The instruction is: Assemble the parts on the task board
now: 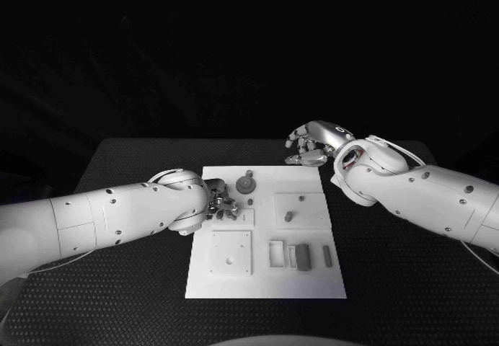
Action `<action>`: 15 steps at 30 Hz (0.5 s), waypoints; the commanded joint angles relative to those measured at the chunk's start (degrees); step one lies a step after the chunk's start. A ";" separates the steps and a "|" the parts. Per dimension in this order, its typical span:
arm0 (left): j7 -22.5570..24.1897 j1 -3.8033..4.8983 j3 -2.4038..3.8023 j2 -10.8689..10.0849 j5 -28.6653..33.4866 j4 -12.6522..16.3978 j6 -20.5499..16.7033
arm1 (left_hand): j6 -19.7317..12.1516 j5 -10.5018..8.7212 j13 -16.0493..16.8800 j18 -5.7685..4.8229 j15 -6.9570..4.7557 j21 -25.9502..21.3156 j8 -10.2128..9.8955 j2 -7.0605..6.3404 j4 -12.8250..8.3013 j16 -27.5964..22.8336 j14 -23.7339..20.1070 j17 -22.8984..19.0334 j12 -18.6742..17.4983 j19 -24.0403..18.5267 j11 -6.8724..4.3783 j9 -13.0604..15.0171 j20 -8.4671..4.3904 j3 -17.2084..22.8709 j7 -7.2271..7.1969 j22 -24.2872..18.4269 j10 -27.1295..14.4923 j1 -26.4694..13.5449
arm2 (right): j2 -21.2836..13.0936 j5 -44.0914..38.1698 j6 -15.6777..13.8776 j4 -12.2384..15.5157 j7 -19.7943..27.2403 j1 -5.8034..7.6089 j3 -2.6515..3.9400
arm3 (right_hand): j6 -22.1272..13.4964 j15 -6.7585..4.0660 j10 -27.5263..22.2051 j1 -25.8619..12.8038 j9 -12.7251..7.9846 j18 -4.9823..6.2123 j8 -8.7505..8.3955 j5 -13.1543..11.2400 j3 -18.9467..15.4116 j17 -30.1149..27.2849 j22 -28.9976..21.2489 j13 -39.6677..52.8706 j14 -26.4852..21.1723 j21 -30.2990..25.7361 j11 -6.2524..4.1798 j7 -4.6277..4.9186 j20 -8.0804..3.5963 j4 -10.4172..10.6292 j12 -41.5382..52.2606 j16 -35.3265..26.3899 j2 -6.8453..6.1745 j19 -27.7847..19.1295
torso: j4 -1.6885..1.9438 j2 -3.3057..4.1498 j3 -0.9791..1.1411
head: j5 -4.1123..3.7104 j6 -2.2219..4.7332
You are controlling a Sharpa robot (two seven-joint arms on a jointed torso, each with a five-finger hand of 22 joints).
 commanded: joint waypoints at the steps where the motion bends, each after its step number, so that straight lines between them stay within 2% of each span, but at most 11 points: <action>1: -0.24 -0.03 0.01 0.09 -0.67 -0.08 0.79 | 14.44 0.05 0.09 1.62 -1.67 0.24 0.18 0.68 0.26 0.18 1.27 -0.09 0.19 0.84 -0.46 1.39 -0.46 0.06 -4.93 0.88 0.03 0.28 | 0.03 0.05 0.77 0.15 0.44 -0.03 0.02 | 0.16 0.18 -0.35 -0.03 0.09 1.59 -0.11 0.06 -0.29 0.07 0.69 0.09 -0.39 -0.29 -0.15 0.61 -0.43 -0.07 -0.07 -0.20 0.53 -0.02 | 0.01 0.00 0.02 | 0.00 -0.02; 10: -0.10 -0.17 0.01 0.35 -0.67 -0.18 0.90 | 14.41 0.04 0.09 1.60 -1.66 0.26 0.17 0.67 0.22 0.19 1.27 -0.12 0.19 0.84 -0.45 1.43 -0.44 0.08 -4.93 0.90 0.02 0.33 | 0.08 0.13 0.80 0.05 0.45 -0.04 0.02 | 0.16 0.18 -0.35 -0.11 0.09 1.59 -0.12 0.06 -0.34 0.07 0.70 0.10 -0.40 -0.30 -0.14 0.61 -0.42 -0.04 -0.07 -0.20 0.53 -0.03 | -0.01 -0.02 0.03 | -0.13 -0.18; 15: -0.04 -0.25 0.01 0.34 -0.67 -0.20 1.17 | 14.34 -0.57 0.08 1.55 -1.58 0.27 0.10 -0.11 0.51 0.23 1.17 -0.25 0.19 0.76 -0.35 1.58 -0.34 -0.16 -4.88 0.93 -0.02 0.06 | 0.10 0.24 0.84 0.00 0.45 -0.04 0.02 | 0.10 0.20 -0.40 -0.42 0.09 1.59 -0.18 0.06 -0.48 0.07 0.70 0.11 -0.44 -0.32 -0.12 0.63 -0.38 0.11 -0.09 -0.22 0.46 -0.06 | -0.01 0.00 0.04 | -0.22 -0.20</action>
